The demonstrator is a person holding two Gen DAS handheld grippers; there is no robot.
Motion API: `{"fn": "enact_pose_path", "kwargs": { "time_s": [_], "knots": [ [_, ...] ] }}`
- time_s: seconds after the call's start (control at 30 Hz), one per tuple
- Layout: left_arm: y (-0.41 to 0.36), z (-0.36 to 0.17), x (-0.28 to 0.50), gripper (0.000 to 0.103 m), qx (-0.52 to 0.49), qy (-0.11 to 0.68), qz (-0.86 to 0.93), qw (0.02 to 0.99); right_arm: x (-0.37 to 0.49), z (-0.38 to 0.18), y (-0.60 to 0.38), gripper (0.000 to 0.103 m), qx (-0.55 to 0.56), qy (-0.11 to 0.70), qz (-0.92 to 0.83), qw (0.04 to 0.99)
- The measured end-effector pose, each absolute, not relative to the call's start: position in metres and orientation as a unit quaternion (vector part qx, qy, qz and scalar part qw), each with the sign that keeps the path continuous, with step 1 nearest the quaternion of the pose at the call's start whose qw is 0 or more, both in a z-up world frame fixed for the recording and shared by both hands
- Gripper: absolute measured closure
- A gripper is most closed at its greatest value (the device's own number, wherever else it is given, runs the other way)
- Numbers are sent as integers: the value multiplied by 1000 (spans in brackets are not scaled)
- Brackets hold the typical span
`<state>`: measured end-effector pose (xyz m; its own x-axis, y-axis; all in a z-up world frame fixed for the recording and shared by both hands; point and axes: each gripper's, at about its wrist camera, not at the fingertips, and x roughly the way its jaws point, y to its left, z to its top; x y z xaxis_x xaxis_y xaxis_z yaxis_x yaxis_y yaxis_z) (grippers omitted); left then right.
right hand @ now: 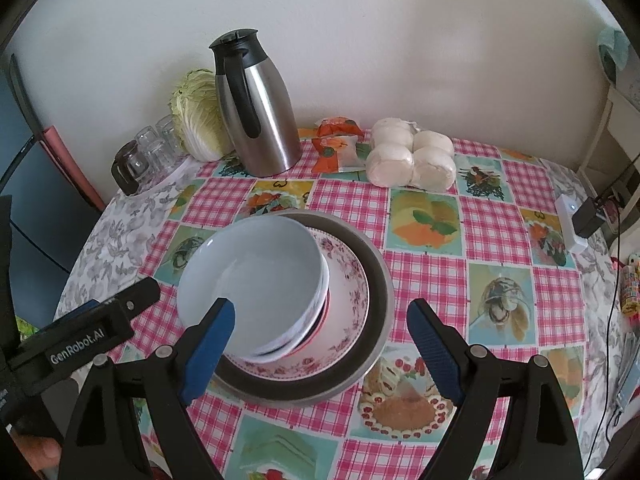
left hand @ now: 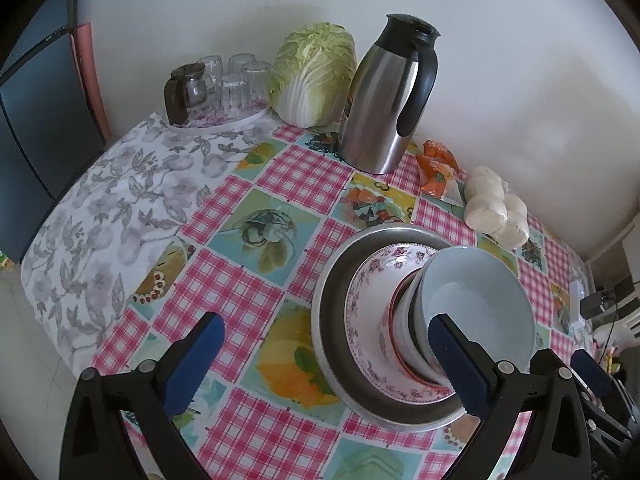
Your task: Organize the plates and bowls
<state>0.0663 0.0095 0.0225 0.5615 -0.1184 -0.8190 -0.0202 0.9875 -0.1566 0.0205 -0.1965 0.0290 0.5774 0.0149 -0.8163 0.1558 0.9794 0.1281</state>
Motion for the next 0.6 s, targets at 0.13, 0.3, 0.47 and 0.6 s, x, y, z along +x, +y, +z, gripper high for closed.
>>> {"fn": "enact_pose_path", "kwargs": {
  "time_s": [0.13,0.3,0.47,0.6],
  "knots": [
    [13,21,56,0,-67,464,-28,883,8,25,-195,15,99,456,-44,884],
    [16,11,45,0,-42,468,-28,882,-5,11,-190,15,94,467,-49,878],
    [15,1,35,0,-17,470,-42,881,-16,-3,-183,15,91,478,-52,872],
    [13,-2,26,0,-10,464,-68,883,-24,-18,-177,15,80,488,-54,868]
  ]
}}
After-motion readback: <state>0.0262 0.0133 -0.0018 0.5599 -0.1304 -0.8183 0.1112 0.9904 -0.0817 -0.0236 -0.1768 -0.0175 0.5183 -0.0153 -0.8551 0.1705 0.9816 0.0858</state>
